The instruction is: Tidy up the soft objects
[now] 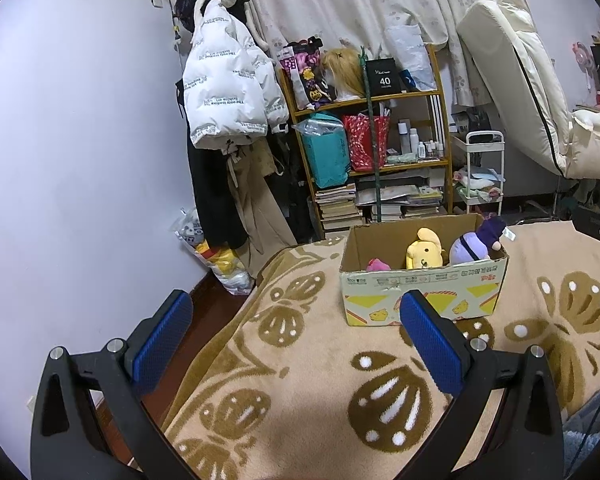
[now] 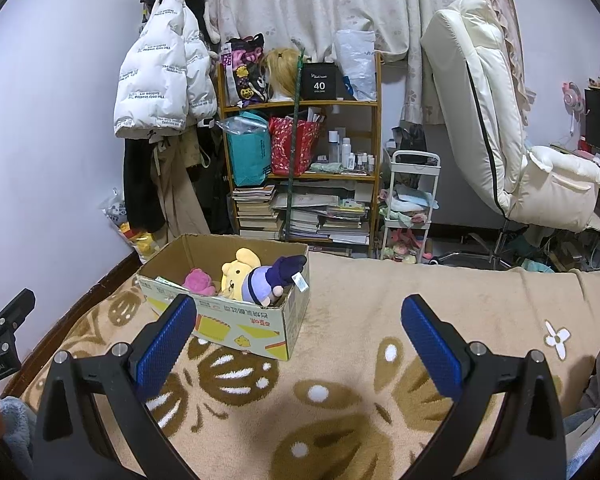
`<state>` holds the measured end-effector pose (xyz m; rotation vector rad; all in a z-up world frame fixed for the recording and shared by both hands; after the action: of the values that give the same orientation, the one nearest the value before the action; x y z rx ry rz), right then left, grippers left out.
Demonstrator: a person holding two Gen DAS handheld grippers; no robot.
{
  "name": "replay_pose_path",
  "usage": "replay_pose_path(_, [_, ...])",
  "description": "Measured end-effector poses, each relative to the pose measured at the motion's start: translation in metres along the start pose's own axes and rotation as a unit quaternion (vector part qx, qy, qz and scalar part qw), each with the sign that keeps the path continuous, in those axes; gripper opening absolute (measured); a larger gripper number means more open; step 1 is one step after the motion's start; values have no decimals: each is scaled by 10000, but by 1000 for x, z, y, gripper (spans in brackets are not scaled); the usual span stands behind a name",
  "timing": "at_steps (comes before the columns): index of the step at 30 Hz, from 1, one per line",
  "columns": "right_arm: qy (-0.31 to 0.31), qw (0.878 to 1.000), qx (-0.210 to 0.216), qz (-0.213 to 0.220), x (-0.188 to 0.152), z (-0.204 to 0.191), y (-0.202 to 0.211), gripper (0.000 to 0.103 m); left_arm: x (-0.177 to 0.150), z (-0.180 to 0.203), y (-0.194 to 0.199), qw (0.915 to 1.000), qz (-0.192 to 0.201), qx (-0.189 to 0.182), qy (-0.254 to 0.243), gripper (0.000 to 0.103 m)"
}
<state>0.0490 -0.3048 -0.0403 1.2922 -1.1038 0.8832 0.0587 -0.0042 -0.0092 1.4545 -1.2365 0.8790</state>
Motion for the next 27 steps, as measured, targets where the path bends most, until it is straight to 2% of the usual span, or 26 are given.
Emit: replay_pose_path(27, [6, 10000, -2, -12, 1, -1, 0, 103, -5, 2, -3, 9999, -84, -48, 81, 102])
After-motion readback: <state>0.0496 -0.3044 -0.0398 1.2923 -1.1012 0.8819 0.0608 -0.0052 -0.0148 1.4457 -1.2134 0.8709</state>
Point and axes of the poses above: each gripper's, at about its wrist camera, not at the fingertips, and y roughly against the way its jaws point, z to its right, x to its top, the point moved 10 cm from there along -y, roughly the way its jaws point, and after that the axes turned 13 degrees about z, right-handed, at the moved point
